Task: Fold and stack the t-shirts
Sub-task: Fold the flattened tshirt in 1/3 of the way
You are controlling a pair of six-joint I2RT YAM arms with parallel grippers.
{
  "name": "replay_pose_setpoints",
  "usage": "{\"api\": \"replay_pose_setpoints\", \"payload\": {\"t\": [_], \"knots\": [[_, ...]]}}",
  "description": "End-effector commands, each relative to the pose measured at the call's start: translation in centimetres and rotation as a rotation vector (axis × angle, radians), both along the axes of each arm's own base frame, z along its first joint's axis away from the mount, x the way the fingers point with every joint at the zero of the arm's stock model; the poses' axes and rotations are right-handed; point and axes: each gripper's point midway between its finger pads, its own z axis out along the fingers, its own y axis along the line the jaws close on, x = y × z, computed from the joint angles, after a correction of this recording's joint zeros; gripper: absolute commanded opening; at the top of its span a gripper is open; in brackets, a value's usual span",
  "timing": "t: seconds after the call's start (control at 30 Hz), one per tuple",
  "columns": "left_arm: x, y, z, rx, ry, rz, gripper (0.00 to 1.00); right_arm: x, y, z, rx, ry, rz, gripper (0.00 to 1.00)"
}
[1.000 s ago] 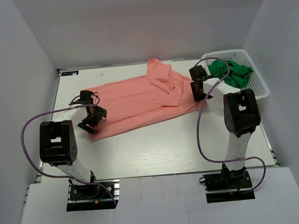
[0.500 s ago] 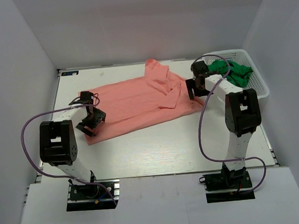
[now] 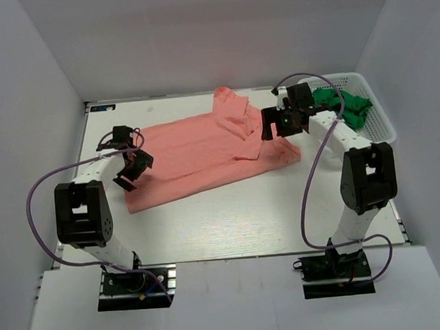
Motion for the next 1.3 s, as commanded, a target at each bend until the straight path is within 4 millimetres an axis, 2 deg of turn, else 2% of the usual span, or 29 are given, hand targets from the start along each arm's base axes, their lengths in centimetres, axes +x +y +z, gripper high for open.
{"api": "replay_pose_setpoints", "payload": {"t": [0.0,0.13,0.23,0.27,0.37,0.47,0.57,0.63,0.73,0.8,0.83,0.9,0.93,1.03,1.1,1.23,1.27], "knots": [[1.4,1.6,0.4,0.074,-0.006,0.024,1.0,-0.3,1.6,1.4,0.092,-0.021,0.051,0.9],[0.8,2.2,-1.5,0.108,0.07,0.033,1.0,-0.7,2.8,1.3,0.146,0.002,0.1,0.9],[0.7,2.2,-2.1,0.106,0.087,0.041,1.0,-1.5,5.8,1.5,0.293,0.048,0.196,0.9],[0.7,2.3,-2.2,0.095,0.088,0.046,1.0,-1.5,6.0,0.6,0.32,0.098,0.177,0.9],[0.4,2.3,-2.4,0.092,0.095,0.054,1.0,-2.2,7.2,-0.6,0.369,0.162,0.184,0.9],[0.9,2.5,-1.5,0.104,0.066,0.06,1.0,-3.2,7.6,-2.0,0.372,0.196,0.175,0.9],[2.5,2.6,0.6,0.109,0.004,0.046,1.0,-3.5,7.2,-3.5,0.339,0.218,0.139,0.9],[2.9,2.6,1.5,0.109,-0.017,0.047,1.0,-3.9,7.7,-4.2,0.345,0.25,0.132,0.9],[3.5,2.6,3.4,0.107,-0.065,0.049,1.0,-3.8,8.1,-5.7,0.337,0.285,0.111,0.82],[3.9,2.6,4.9,0.106,-0.107,0.052,1.0,-3.6,8.2,-6.0,0.329,0.286,0.106,0.81],[3.8,2.9,5.0,0.128,-0.105,0.047,1.0,-3.7,7.9,-6.6,0.318,0.299,0.096,0.81],[4.1,3.3,7.2,0.147,-0.143,0.059,1.0,-3.5,7.5,-7.1,0.283,0.296,0.071,0.81],[4.6,3.6,7.9,0.16,-0.162,0.068,1.0,-3.6,7.4,-7.4,0.27,0.297,0.064,0.81],[4.4,3.6,9.7,0.158,-0.208,0.071,1.0,-3.8,6.8,-8.1,0.256,0.303,0.032,0.81],[4.4,3.4,9.9,0.149,-0.23,0.069,1.0,-3.7,7.0,-8.3,0.267,0.298,0.027,0.79],[4.1,3.3,10.3,0.141,-0.244,0.065,1.0,-2.8,7.7,-7.7,0.295,0.276,0.024,0.62],[3.9,3.3,10.0,0.141,-0.235,0.065,1.0,-2.5,7.9,-7.6,0.306,0.276,0.016,0.48]]}}
